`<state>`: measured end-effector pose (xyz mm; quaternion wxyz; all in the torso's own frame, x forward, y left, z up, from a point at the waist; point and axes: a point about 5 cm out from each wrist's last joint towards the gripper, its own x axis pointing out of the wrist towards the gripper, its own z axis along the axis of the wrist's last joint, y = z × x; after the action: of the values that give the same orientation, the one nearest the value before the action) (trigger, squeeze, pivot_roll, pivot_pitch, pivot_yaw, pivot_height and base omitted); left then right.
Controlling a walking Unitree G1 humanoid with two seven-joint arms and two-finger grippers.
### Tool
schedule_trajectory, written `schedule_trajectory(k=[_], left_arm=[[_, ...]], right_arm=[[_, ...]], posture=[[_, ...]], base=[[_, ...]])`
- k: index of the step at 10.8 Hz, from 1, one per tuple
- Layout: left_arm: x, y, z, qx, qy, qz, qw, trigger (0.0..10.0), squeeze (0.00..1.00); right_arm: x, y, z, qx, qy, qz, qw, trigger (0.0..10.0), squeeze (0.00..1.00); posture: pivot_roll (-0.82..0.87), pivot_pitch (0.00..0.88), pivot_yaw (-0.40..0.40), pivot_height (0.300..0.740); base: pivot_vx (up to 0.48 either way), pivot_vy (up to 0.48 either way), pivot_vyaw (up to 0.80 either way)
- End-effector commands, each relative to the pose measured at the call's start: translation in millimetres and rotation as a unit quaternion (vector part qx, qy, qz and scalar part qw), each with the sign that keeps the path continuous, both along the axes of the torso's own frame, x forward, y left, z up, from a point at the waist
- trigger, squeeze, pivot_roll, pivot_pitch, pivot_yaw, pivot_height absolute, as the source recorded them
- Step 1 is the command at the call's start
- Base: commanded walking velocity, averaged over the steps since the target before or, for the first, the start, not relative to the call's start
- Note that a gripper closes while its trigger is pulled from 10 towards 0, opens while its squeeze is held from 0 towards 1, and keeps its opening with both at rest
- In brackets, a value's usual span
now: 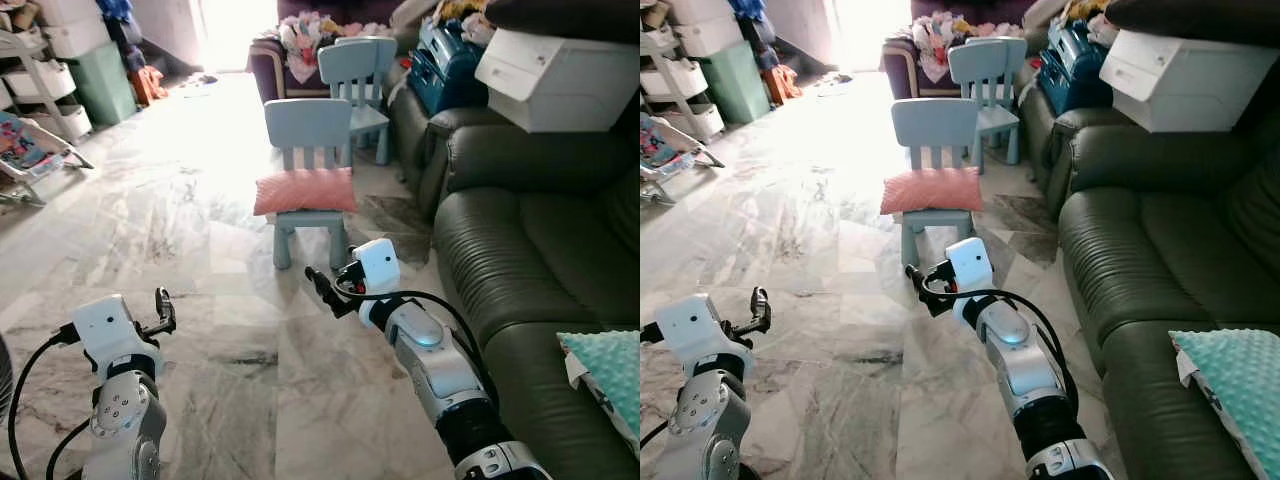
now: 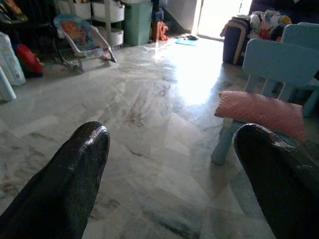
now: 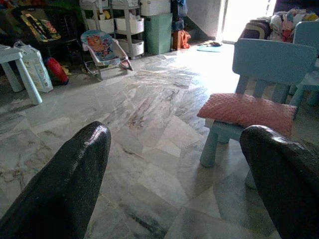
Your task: Move the pillow to the sofa
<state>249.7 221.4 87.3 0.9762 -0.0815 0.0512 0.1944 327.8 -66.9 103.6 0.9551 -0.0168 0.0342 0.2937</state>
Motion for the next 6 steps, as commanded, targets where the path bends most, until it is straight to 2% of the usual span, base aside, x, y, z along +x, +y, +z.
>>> schedule_trajectory(k=[1,2,4,6], left_arm=[[2.3,1.5,-1.0,-0.016,0.007,0.007,1.000,10.0,0.00],[5.2,1.9,2.5,0.015,0.008,0.001,1.000,10.0,0.00],[5.9,5.3,7.2,0.024,-0.012,-0.005,1.000,10.0,0.00],[4.1,10.6,8.3,0.011,-0.021,0.006,1.000,10.0,0.00]], right_arm=[[2.6,4.0,7.9,0.005,-0.013,0.005,1.000,10.0,0.00],[2.6,4.4,7.9,0.005,-0.013,0.005,1.000,10.0,0.00],[2.4,5.0,7.7,0.005,-0.012,0.006,1.000,10.0,0.00],[2.4,4.8,7.7,0.003,-0.012,0.006,1.000,10.0,0.00]], posture=[[-0.18,0.000,0.046,0.740],[-0.18,0.000,0.046,0.740],[-0.18,0.000,0.044,0.740],[-0.18,0.000,0.042,0.740]], base=[[0.000,0.000,0.00],[0.000,0.000,0.00],[0.000,0.000,0.00],[0.000,0.000,0.00]])
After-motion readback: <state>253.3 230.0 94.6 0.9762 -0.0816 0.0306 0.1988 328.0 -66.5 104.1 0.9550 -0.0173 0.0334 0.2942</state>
